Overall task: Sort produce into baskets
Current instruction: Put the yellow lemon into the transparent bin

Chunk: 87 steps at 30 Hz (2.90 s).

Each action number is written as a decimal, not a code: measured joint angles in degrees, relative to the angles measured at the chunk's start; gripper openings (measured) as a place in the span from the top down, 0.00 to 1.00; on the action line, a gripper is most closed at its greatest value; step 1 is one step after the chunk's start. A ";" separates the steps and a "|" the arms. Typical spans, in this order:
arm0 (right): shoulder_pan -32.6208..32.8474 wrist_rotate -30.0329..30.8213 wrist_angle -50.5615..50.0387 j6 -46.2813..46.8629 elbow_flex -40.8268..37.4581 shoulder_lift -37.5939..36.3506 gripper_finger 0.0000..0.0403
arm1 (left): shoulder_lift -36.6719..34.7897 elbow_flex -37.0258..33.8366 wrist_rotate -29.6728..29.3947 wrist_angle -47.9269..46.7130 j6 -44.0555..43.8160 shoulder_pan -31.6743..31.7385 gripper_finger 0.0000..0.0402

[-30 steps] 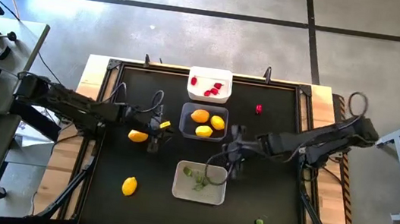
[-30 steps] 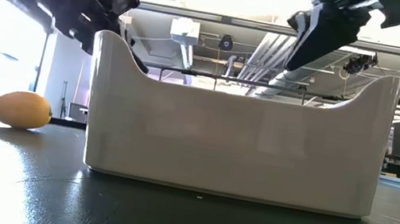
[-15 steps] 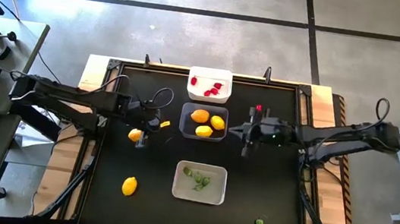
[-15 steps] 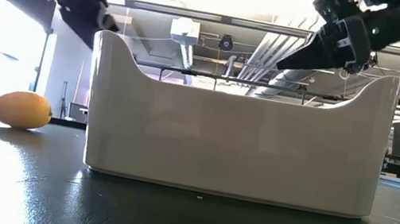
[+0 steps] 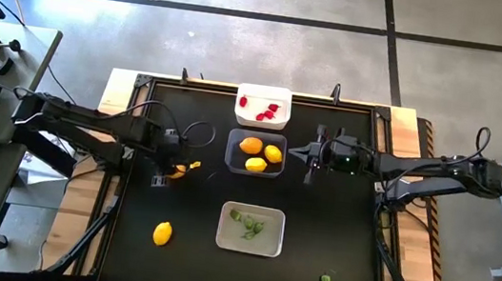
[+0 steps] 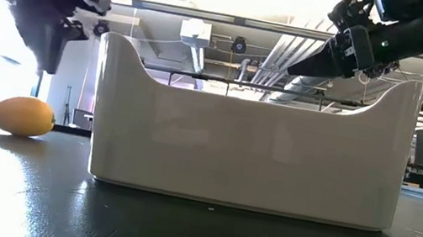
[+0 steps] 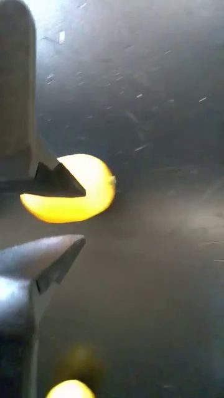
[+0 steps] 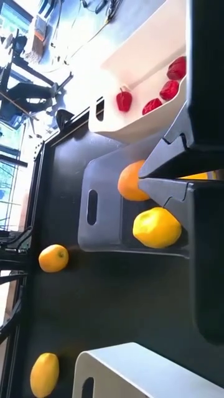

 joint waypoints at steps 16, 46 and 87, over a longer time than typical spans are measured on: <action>0.02 0.00 -0.79 0.48 0.00 0.02 1.00 | 5.49 -0.03 -0.79 -3.69 -7.90 -1.39 0.31; 0.02 0.02 -1.83 0.48 0.00 0.04 1.00 | 15.91 0.55 -7.58 -2.98 0.66 -1.29 0.57; 0.02 0.96 -3.36 0.02 -0.02 0.07 1.00 | 33.22 33.85 -3.37 8.33 48.92 11.77 0.57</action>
